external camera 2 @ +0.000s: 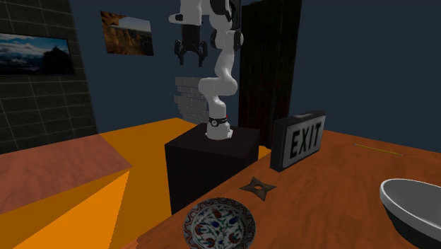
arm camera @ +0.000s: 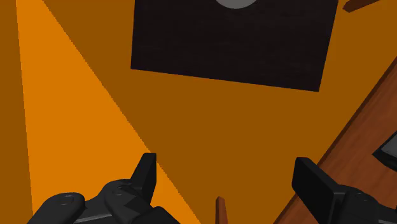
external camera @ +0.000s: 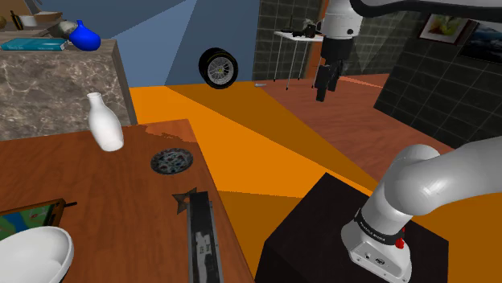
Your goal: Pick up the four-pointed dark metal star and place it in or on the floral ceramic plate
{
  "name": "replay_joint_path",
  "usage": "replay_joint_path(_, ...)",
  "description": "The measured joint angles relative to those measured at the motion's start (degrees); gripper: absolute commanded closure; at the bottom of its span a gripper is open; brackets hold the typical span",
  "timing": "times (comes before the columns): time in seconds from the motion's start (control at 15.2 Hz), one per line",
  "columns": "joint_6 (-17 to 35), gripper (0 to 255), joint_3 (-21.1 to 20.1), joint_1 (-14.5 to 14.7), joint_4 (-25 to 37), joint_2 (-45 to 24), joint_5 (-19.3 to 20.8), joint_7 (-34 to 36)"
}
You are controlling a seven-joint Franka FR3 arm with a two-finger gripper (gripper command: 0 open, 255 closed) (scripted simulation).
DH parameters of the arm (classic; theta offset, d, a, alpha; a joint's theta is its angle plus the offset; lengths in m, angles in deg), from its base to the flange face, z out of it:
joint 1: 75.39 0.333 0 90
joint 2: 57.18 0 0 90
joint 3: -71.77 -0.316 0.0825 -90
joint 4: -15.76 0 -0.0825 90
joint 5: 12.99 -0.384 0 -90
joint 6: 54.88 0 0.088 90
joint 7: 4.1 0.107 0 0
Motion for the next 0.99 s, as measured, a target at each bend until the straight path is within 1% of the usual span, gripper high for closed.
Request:
replay_joint_path(0.13,0.73,0,-0.37,0.05,-0.41,-0.33,-0.34,0.64)
replay_joint_path(0.53,8.4,0,-5.13,0.99,-5.8,-2.37,-4.38,8.39)
replay_joint_path(0.99,19.48,0,-12.06,2.14,-8.75,-9.71,-8.79,18.54)
